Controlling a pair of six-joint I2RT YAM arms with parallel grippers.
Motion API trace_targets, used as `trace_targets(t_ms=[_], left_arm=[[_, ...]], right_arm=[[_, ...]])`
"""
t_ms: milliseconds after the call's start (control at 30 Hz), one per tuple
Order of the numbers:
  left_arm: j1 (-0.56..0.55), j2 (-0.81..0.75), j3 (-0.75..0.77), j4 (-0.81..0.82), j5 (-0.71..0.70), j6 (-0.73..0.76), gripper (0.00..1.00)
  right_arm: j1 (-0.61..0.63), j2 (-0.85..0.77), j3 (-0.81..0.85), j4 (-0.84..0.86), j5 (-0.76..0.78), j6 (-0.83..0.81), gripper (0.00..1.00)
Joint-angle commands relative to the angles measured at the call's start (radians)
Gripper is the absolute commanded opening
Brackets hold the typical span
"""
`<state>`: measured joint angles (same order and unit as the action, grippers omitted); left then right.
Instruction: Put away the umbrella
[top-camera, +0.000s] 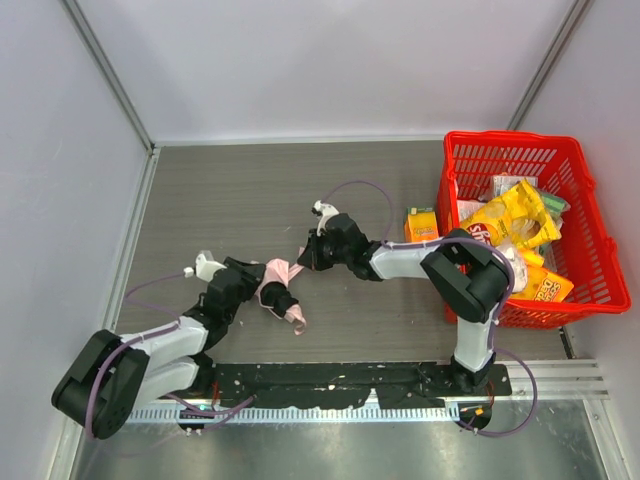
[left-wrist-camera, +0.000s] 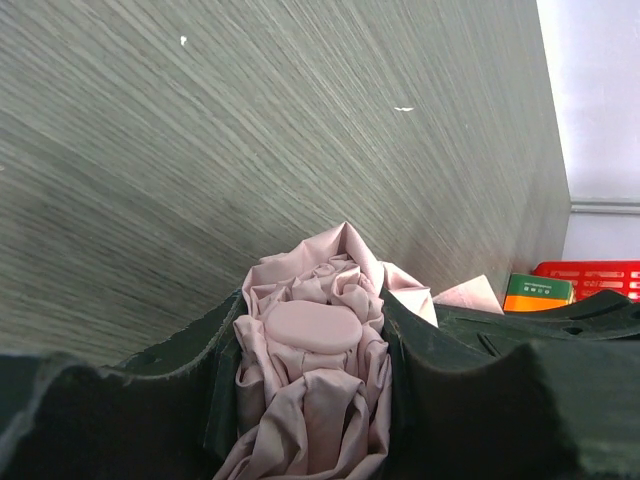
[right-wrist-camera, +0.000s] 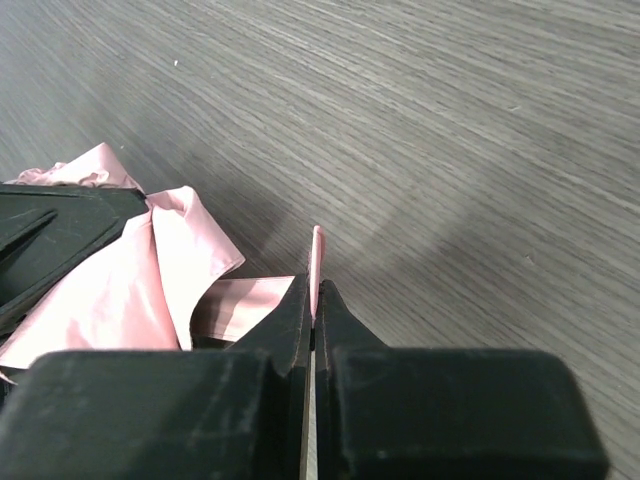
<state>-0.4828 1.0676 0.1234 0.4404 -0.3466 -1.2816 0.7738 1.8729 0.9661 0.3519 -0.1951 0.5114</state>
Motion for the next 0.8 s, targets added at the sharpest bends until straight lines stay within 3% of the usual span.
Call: trace_targets(t_ms=[0,167,500,733,767], left_arm=[[0.007,0.041,-0.008,-0.003,-0.081,0.093,0.0],[0.006,0.069,0.053,-0.186,-0.133,0.007,0.0],[0.003,0.201,0.071,-0.195,-0.146,-0.056,0.0],[-0.003,0.196,0.079,-0.218,-0.157,-0.058,0.0],[-0.004,0.195,0.078,-0.215,-0.157,-0.059,0.0]], right_arm=[[-0.073,0.023,0.046,0.013,0.152,-0.054,0.01],[-0.076,0.043,0.055,-0.007,0.161,-0.047,0.05],[-0.093,0.085,0.068,-0.004,0.137,-0.034,0.12],[-0.1,0.039,0.137,-0.172,0.175,-0.088,0.34],[-0.1,0.013,0.143,-0.198,0.178,-0.115,0.42]])
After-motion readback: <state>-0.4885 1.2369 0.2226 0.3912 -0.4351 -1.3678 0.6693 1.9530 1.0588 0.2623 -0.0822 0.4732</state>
